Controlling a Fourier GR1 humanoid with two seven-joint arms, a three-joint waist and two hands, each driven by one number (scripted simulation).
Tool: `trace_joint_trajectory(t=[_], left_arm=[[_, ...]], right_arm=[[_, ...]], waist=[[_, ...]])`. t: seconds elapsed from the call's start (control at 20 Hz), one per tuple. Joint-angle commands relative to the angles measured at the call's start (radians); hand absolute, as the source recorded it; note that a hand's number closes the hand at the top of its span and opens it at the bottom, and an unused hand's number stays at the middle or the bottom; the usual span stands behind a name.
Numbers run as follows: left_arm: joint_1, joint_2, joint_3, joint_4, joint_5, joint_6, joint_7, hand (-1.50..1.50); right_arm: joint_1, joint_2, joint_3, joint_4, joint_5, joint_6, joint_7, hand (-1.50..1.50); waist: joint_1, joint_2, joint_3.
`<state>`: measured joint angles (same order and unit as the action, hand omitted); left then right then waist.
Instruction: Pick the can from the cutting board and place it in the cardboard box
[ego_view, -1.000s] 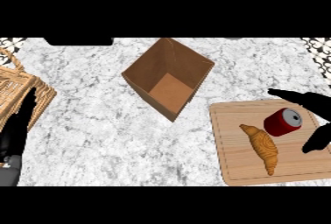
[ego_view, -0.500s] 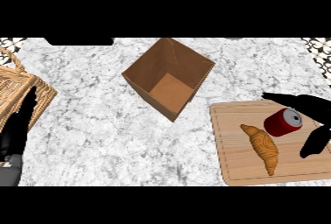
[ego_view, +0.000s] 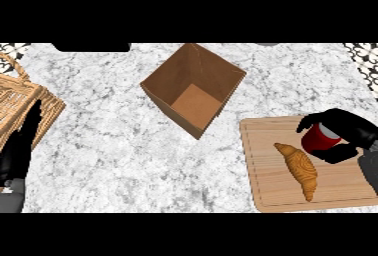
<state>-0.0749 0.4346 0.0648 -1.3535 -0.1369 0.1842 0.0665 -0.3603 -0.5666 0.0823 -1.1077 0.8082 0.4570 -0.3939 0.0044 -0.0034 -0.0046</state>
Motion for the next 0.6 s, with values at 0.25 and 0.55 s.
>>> trace_joint_trajectory(t=[0.25, 0.55], left_arm=[[-0.073, 0.001, 0.041, 0.057, -0.009, -0.046, 0.008, 0.0], [-0.008, -0.036, 0.043, 0.017, -0.037, -0.034, -0.025, 0.0]], right_arm=[[-0.035, 0.045, -0.045, 0.111, 0.108, -0.268, -0.069, 1.5], [-0.052, 0.122, -0.075, 0.124, 0.158, -0.369, 0.043, 1.5]], waist=[[0.0, 0.005, 0.005], [0.002, 0.004, 0.005]])
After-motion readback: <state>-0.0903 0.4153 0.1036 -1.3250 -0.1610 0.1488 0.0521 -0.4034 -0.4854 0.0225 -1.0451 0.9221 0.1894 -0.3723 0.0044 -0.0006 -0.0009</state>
